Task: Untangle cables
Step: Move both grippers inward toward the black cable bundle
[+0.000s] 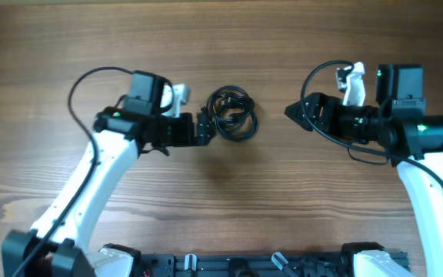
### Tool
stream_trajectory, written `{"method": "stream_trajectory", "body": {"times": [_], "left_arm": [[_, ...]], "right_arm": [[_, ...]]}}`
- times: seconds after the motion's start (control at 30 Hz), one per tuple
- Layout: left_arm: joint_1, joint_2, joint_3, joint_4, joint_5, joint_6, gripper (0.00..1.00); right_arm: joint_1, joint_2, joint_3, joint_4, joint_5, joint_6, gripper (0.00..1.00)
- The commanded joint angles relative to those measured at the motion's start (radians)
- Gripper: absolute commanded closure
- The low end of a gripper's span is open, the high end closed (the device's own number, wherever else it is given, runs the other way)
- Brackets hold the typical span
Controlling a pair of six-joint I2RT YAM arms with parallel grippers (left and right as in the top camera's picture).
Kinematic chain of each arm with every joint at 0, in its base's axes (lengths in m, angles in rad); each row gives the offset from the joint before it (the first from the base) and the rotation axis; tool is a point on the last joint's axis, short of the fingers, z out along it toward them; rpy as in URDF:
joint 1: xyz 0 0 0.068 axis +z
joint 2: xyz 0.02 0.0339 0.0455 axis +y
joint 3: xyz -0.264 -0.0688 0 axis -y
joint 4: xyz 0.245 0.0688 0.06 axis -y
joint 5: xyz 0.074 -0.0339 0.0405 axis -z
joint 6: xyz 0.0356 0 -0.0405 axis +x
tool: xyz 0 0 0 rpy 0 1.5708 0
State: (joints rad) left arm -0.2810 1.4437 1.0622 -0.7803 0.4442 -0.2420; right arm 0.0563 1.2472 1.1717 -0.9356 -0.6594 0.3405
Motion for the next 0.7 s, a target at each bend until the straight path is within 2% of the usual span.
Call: {"method": "stream_trajectory", "body": {"times": [0.0,0.1,0.2,0.4,0.53,0.67], "left_arm": [[-0.003,0.008,0.042,0.029,0.006,-0.024,0.0],[0.031,0.009,0.176,-0.047,-0.041,-0.039,0.0],[0.058,0.01,0.341,-0.146,-0.183,-0.039,0.0],[0.056,0.042,0.356,-0.148,-0.218,-0.042,0.0],[0.054,0.141,0.356,-0.176,-0.217,-0.177,0.0],[0.054,0.233,0.356,-0.164,-0.217,-0.195,0.0]], "right_arm": [[0.055,0.031,0.011,-0.004,0.005,0.03,0.0],[0.105,0.048,0.007,-0.005,0.009,0.03,0.0],[0.154,0.075,0.004,0.037,0.009,0.044,0.0],[0.19,0.136,0.004,0.11,0.009,0.113,0.0],[0.19,0.159,0.004,0.133,0.009,0.112,0.0],[0.19,0.16,0.004,0.17,0.008,0.129,0.0]]}}
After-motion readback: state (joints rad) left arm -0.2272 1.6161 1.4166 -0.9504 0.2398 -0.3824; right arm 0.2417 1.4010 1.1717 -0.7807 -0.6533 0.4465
